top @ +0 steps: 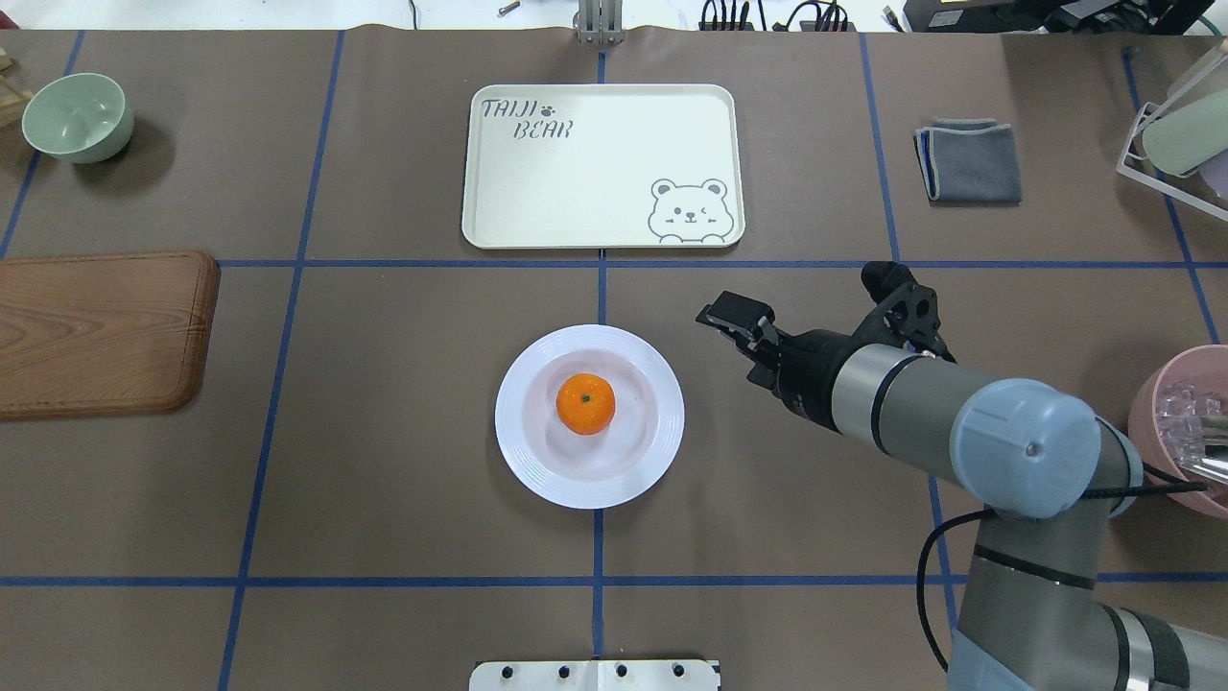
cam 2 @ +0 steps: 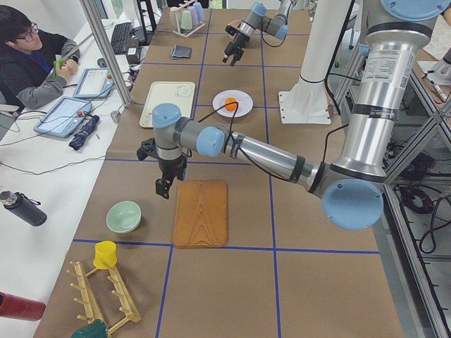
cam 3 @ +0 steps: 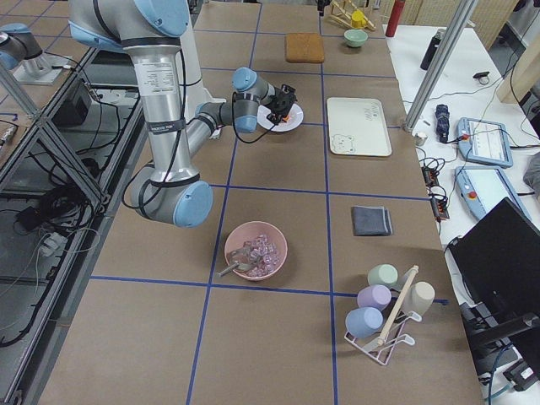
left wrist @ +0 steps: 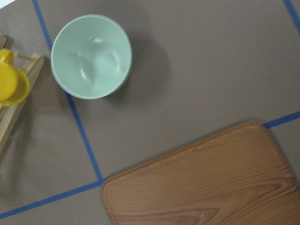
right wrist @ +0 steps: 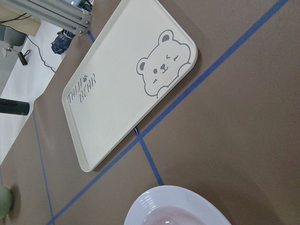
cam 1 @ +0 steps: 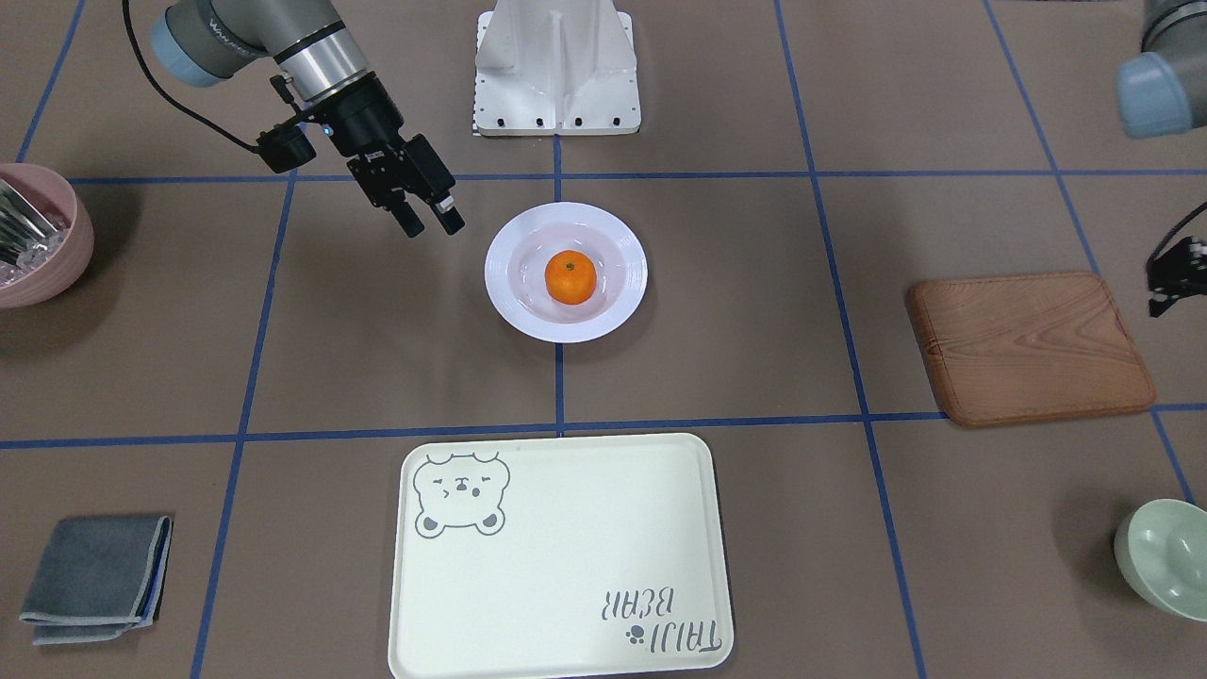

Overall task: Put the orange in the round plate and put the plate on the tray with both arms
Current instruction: 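Withdraw the left arm while the right gripper moves toward the white plate, then grasp the rim of the white plate nearest the robot with the right gripper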

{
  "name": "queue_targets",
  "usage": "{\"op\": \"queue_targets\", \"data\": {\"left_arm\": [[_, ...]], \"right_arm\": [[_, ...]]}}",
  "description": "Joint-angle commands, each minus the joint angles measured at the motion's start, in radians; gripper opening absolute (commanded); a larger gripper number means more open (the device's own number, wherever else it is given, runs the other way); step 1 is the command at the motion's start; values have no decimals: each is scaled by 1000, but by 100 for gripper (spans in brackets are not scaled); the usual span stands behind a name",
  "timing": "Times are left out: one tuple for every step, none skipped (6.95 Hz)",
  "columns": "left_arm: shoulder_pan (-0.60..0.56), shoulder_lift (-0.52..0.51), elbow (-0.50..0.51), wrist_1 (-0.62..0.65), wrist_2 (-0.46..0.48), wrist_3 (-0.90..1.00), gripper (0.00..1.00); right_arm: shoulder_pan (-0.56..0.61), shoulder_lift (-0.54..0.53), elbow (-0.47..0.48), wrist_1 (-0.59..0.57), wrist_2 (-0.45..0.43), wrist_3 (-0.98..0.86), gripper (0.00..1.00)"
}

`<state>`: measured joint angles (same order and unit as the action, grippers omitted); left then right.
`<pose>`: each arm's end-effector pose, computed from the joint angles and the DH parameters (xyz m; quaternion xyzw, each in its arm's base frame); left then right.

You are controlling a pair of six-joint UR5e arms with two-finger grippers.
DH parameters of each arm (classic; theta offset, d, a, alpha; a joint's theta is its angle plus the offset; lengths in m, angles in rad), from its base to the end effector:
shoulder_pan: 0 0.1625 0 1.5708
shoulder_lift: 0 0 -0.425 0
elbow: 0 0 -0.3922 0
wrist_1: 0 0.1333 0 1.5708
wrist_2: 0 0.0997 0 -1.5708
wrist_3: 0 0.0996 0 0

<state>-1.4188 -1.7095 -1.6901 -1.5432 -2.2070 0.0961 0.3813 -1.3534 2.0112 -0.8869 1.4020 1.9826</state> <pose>0.0105 -0.5582 0.5386 0.1005 0.3136 0.1524 0.9318 -0.4271 -0.3329 0.2629 0.0566 -0.6204 0.3498 0.6997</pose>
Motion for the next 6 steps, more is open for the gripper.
{"op": "queue_targets", "data": {"left_arm": [[-188,76,104,-26,-91,167,98],[-193,97,107,-25,-120,207,98],[-193,103,107,-26,-122,208,98],[-195,109,107,-28,-123,208,98],[-212,120,104,-28,-123,209,98],[-218,120,104,-28,-123,209,98]], "right_arm": [[-133,-7,3,0,-174,89,100],[-215,-6,-6,0,-283,140,100],[-275,5,-56,2,-346,172,97],[-304,60,-153,2,-400,206,88],[-309,106,-229,0,-399,205,85],[-309,109,-235,-7,-396,205,80]]}}
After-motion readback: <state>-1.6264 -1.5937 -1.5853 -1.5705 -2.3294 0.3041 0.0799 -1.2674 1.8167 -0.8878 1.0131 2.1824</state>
